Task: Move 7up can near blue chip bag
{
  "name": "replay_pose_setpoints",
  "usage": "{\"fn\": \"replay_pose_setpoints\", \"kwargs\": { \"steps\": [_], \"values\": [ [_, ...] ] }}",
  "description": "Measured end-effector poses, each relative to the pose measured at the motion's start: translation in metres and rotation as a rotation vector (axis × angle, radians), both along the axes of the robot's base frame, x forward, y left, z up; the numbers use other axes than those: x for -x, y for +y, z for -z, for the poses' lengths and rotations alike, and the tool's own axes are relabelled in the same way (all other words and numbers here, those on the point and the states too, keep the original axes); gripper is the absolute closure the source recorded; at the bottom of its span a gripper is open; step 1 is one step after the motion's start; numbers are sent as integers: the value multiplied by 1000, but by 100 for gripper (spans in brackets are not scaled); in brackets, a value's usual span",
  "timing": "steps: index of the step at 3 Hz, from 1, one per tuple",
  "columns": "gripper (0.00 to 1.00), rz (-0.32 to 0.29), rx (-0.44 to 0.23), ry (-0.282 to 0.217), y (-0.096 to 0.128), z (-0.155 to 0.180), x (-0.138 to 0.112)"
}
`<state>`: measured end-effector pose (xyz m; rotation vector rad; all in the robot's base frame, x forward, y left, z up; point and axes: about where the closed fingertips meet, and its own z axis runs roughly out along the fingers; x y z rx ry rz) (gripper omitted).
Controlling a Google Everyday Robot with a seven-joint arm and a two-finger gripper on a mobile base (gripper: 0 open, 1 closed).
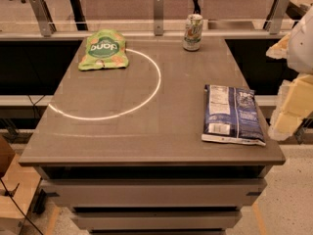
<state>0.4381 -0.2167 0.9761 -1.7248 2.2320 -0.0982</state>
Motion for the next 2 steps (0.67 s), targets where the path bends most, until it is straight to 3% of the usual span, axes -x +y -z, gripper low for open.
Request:
{"fn": "replay_pose_setpoints", "kwargs": {
  "steps": [1,2],
  "values": [
    [0,0,0,0,0,0,0],
    [0,14,-72,-57,-6,-14,-2]
  ]
}}
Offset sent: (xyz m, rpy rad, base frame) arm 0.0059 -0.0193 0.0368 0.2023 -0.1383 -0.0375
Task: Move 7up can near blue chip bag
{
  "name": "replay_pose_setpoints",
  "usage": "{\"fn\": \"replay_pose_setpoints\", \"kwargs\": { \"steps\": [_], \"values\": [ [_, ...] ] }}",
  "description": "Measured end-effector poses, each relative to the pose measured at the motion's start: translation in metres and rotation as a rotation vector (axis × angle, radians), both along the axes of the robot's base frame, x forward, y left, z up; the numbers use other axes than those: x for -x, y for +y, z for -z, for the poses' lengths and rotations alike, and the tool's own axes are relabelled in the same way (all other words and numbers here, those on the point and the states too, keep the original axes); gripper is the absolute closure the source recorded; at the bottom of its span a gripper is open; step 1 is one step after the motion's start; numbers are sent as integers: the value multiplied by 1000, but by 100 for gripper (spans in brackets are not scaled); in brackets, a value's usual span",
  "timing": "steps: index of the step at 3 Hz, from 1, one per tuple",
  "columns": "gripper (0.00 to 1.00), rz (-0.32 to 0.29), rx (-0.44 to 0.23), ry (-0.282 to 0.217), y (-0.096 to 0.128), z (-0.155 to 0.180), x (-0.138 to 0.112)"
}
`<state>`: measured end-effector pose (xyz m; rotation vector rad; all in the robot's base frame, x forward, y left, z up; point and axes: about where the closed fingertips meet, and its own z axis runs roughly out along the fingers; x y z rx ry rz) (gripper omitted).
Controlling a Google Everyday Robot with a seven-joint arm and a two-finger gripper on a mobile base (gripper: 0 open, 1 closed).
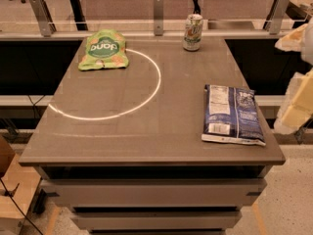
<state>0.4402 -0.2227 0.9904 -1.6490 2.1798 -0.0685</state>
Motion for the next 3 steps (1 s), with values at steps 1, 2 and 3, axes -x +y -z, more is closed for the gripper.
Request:
{"fn": "replay_pose_setpoints", "kwargs": {
  "steps": [1,2,3],
  "values": [
    [0,7,-96,-88,-6,-25,-11],
    [0,8,-220,-159,-15,-42,-27],
    [0,11,-329,-208,-19,-46,-52]
  ]
}}
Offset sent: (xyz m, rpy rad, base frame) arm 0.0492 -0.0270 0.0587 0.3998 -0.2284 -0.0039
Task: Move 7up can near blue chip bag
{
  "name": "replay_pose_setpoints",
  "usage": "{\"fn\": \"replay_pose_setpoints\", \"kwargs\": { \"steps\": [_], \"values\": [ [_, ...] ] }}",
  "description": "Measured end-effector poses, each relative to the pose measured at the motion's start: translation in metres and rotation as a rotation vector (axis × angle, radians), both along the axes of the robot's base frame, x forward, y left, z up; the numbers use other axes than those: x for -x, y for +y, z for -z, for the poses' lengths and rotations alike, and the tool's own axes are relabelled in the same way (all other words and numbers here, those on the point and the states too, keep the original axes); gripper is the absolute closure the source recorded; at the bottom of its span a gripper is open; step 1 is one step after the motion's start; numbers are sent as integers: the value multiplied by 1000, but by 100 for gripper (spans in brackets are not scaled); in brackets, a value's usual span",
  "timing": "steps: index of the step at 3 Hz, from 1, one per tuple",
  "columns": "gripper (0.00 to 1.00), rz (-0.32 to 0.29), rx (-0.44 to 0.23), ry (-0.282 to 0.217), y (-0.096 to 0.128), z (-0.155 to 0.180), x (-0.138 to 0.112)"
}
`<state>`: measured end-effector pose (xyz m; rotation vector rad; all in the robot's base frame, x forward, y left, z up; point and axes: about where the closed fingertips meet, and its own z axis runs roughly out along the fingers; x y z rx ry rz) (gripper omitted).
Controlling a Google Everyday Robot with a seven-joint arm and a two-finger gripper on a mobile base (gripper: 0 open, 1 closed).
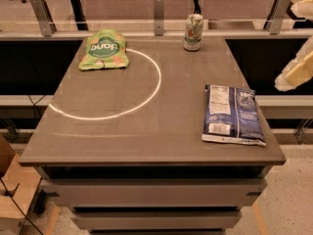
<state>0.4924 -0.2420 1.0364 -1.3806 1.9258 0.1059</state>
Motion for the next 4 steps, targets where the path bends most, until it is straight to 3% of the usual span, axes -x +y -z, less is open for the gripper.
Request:
{"fn": "replay_pose_setpoints", "kwargs": {
  "steps": [1,3,4],
  "values": [
    [0,47,-99,-60,0,5,-62],
    [0,78,-108,-54,6,11,-71],
    [0,126,-220,-62,14,22,-96]
  ]
}}
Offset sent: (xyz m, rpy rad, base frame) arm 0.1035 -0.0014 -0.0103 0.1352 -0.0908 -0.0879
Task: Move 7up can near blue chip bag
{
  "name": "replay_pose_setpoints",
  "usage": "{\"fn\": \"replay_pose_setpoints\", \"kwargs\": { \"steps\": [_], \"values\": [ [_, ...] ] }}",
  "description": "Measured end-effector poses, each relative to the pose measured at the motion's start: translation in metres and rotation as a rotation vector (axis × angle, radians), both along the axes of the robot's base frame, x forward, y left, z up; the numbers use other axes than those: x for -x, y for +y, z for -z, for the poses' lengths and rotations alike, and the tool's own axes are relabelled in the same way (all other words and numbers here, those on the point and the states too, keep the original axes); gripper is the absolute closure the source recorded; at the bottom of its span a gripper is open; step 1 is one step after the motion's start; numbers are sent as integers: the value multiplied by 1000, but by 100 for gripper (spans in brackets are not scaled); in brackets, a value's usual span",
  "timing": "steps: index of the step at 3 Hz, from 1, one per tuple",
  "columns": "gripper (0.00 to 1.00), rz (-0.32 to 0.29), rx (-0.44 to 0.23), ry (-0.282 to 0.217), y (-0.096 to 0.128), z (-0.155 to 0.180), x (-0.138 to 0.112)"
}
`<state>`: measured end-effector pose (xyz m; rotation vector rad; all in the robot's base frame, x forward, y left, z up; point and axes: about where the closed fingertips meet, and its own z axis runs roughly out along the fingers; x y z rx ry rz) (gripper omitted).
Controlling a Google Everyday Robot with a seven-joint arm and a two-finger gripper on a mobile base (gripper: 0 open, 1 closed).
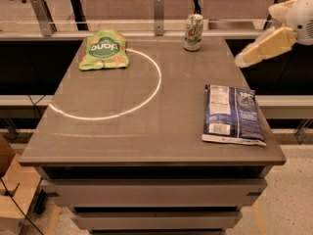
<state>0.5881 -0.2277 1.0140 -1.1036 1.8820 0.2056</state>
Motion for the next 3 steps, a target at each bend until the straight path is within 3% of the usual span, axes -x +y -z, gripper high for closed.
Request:
{"fn": "replay_pose_setpoints", "kwargs": {
  "steps": [1,3],
  "values": [
    [0,42,-126,-30,11,6,-36],
    [0,131,-267,-76,33,31,-103]
  ]
}}
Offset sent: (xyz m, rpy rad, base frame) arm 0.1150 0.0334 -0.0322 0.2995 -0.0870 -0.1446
